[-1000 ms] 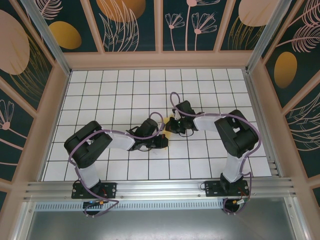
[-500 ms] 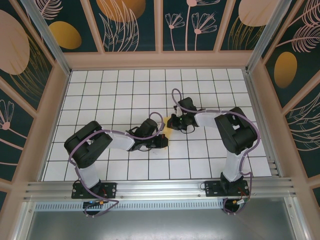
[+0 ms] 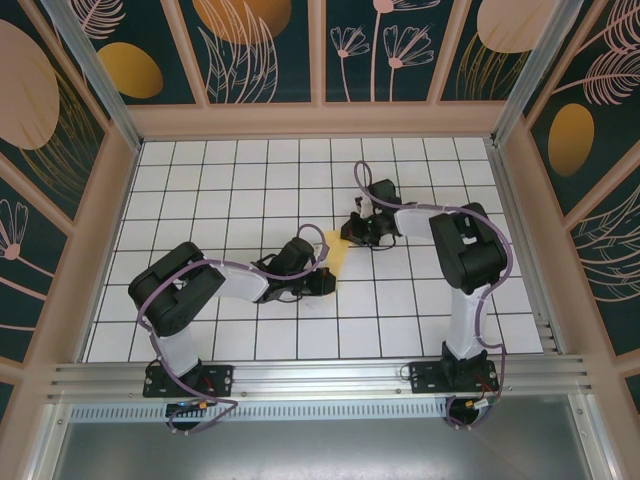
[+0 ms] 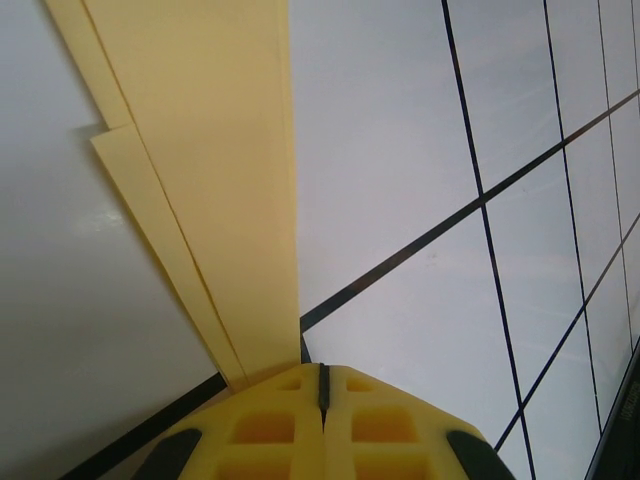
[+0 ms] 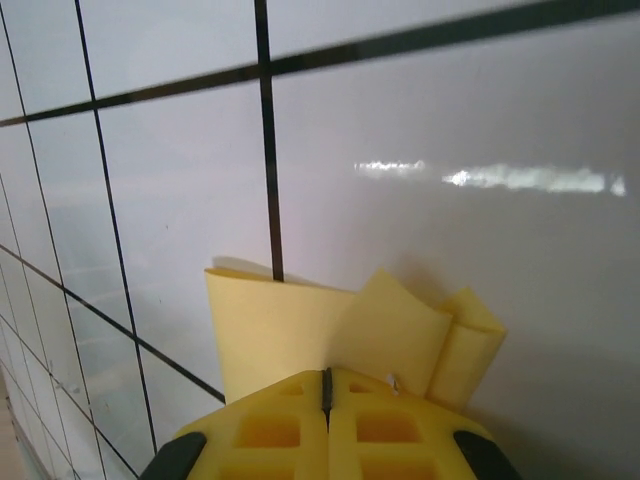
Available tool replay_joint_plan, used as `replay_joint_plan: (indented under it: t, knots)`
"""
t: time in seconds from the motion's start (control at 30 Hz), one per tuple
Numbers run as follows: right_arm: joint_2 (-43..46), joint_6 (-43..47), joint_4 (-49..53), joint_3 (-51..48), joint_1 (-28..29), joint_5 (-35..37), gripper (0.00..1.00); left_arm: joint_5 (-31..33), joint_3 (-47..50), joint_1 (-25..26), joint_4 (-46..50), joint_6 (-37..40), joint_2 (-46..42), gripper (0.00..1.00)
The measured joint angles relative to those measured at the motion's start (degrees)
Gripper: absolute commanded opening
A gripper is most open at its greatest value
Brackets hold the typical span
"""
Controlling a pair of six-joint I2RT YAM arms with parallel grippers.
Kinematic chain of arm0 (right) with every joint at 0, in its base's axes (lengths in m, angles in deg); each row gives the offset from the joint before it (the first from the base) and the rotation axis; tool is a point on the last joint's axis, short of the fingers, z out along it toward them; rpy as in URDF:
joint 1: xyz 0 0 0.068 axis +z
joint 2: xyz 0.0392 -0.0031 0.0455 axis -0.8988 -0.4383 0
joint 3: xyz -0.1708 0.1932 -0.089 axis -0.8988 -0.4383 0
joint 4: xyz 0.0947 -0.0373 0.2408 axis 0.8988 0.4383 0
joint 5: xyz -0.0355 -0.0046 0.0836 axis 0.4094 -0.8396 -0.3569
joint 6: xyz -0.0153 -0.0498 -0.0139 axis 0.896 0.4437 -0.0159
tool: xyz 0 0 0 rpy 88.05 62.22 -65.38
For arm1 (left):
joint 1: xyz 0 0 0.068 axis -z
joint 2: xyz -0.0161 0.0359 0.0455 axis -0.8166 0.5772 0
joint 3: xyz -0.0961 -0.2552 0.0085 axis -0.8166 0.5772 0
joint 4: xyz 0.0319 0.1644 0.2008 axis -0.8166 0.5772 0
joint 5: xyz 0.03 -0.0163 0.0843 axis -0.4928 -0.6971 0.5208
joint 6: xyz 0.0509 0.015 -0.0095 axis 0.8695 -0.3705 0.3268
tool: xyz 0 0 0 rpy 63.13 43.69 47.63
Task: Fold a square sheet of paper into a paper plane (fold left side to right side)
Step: Fold the wing for the fifth time at the center of the table.
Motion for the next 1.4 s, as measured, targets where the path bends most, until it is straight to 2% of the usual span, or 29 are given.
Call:
replay_joint_plan:
  t: [0.33,0.5,0.63,0.87,1.13,1.4]
  knots:
    - [-1.9,2.0,0.3,3.1,-2.6,0.7,0.07,0.0,0.2,0.0,0.0,0.0,-0.3,0.03]
    - [-2.0,2.3,0.2,3.1,-2.6,0.7,0.07,-1.6,0.2,0.1,3.3,0.0,-2.1,0.10]
    - [-2.0,2.5,-0.3,3.1,-2.6,1.2,0.07,-2.6,-0.1,0.1,6.6,0.0,-5.0,0.12]
    - [-2.0,2.6,-0.9,3.1,-2.6,2.0,0.07,-4.3,-9.1,-1.8,11.0,2.1,-6.8,0.10]
    - [-2.0,3.5,-1.0,3.1,-2.5,2.2,0.07,-5.5,-20.2,-5.3,12.8,6.7,4.0,0.08]
    - [-2.0,4.0,-1.0,3.1,-2.4,2.3,0.07,-5.8,-23.8,-6.2,16.5,9.6,12.0,0.07]
